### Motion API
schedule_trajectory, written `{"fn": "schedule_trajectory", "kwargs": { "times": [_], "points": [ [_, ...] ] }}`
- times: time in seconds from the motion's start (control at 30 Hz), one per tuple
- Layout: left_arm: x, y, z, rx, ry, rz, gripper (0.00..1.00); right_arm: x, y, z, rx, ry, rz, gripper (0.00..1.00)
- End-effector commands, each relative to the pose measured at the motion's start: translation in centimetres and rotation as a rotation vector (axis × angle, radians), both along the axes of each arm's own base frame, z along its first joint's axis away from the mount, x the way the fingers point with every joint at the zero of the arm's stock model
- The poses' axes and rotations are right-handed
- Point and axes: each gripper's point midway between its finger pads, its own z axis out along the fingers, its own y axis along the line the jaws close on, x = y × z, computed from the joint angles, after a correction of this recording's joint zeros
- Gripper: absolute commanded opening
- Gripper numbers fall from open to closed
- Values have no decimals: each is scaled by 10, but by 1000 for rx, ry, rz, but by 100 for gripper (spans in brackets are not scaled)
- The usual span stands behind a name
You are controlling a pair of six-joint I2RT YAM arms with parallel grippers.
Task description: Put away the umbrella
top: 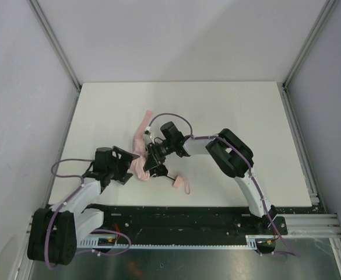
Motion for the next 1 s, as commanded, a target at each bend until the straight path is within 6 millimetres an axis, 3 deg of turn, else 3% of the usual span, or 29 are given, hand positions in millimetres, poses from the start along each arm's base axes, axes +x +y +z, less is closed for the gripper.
{"fn": "schedule_trajectory", "kwargs": {
  "times": [0.0,0.27,0.4,0.6,0.8,0.97],
  "points": [
    [20,-3,6,-5,-70,17,99,-53,-55,-89,-340,244,10,0],
    [15,0,31,-38,-249,69,99,-45,-51,-79,-313,211,1,0],
    [16,-4,36,-70,-243,74,99,-43,-51,-72,-307,192,0,0],
    [17,-15,8,-42,-86,31,99,-39,-46,-66,-284,176,-1,0],
    [10,-6,-32,44,40,71,99,-45,-40,-48,-240,116,50,0],
    [17,-6,-38,71,-13,56,77,-57,-28,-25,-189,25,104,0]
  ]
}}
